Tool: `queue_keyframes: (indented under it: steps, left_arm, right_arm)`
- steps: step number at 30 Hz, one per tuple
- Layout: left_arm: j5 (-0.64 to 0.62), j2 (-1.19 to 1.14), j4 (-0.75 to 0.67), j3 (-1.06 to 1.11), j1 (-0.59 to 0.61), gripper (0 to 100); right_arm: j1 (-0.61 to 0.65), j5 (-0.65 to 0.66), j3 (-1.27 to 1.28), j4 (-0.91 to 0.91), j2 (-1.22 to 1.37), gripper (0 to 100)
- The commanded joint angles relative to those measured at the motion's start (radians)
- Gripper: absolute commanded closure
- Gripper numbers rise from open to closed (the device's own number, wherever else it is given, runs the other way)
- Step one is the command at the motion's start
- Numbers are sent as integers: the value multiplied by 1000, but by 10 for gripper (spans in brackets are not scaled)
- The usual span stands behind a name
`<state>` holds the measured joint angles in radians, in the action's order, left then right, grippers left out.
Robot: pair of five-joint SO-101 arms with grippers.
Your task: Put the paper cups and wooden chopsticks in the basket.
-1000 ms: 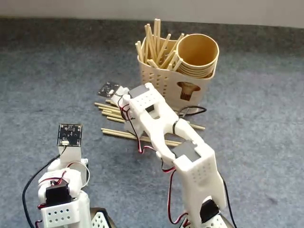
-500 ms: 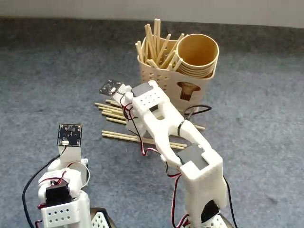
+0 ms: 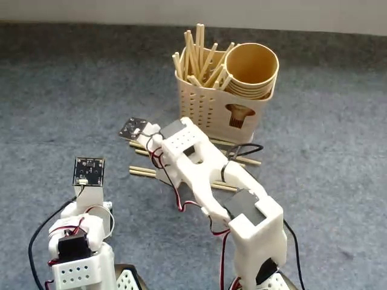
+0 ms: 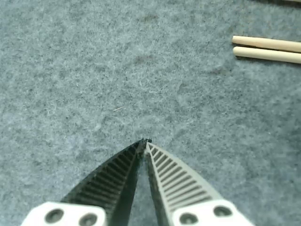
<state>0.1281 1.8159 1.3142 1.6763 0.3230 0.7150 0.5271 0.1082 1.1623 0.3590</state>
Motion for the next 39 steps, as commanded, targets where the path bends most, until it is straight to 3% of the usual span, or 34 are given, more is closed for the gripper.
queue_keyframes:
  steps: [1, 10, 17, 25, 39]
  left_arm:
    - [3, 2, 5, 19, 13, 986]
    - [3, 2, 5, 19, 13, 986]
    - [3, 2, 5, 19, 13, 986]
    - [3, 2, 5, 19, 13, 986]
    - [3, 2, 5, 19, 13, 986]
  right_arm:
    - [-15, -6, 54, -96, -48, 932]
    - [-18, 52, 74, -104, -47, 867]
    - [-16, 94, 74, -102, -50, 995]
    - [-21, 106, 77, -12, -202, 992]
    - [-42, -84, 228, -13, -711, 992]
